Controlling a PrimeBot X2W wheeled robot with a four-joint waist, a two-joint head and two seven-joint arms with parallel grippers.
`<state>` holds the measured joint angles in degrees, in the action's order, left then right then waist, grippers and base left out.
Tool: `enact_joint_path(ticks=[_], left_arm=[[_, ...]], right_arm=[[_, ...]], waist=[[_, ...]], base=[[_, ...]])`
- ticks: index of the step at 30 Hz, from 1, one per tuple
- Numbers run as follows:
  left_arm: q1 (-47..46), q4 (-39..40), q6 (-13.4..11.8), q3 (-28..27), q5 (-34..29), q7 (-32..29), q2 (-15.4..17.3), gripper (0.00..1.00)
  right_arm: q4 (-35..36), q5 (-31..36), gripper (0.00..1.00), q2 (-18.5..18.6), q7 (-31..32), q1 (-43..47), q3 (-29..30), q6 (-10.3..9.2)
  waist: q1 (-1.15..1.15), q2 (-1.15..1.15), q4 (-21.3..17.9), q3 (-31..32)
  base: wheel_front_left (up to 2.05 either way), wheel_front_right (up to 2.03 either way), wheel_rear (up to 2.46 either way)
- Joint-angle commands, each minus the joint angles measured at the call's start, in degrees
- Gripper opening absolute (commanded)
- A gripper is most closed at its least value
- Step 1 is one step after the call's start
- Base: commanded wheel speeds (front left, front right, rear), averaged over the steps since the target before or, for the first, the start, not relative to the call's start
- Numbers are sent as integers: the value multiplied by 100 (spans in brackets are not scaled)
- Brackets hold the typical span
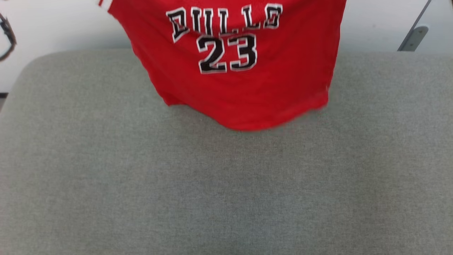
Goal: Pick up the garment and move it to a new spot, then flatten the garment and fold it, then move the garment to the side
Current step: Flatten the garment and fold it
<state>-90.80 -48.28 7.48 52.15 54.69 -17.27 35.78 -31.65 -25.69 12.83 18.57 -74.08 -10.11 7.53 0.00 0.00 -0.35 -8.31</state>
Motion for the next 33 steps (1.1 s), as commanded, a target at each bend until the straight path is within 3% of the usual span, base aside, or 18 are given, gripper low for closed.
enact_joint_path(ticks=[1, 9, 16, 21, 24, 27, 33], left_arm=[[-109, -58, -19, -23, -29, 99, -67, 0], [-822, -456, -204, -75, -350, 735, -306, 0], [-1735, -868, -341, -233, -617, 1798, -632, 0], [-2155, -983, -269, -294, -714, 2416, -789, 0], [-2119, -1116, -169, -307, -662, 2748, -867, 0], [-1880, -1243, -73, -237, -585, 2817, -906, 0], [-871, -1118, -3, 159, -393, 2594, -864, 0]], right_arm=[[-88, 99, 0, 47, -220, -189, -69, -9], [-803, 776, 0, 96, -1286, -1004, -258, -9], [-1469, 1936, 0, 172, -2996, -1925, -139, -9], [-1473, 2821, 0, 203, -3354, -2290, 127, -9], [-1130, 3268, 0, 96, -3376, -2164, 143, -9], [-992, 3351, 0, 99, -3369, -1730, -83, -9], [-1151, 2639, 0, 309, -3372, -718, -727, -9]], waist=[[0, 0, -7, -219], [0, 0, -58, -1213], [0, 0, 6, -2023], [0, 0, 142, -2379], [0, 0, 244, -2492], [0, 0, 323, -2385], [0, 0, 408, -1786]], base=[[0, 0, 0], [0, 0, 0], [0, 0, 0], [0, 0, 0], [0, 0, 0], [0, 0, 0], [0, 0, 0]])
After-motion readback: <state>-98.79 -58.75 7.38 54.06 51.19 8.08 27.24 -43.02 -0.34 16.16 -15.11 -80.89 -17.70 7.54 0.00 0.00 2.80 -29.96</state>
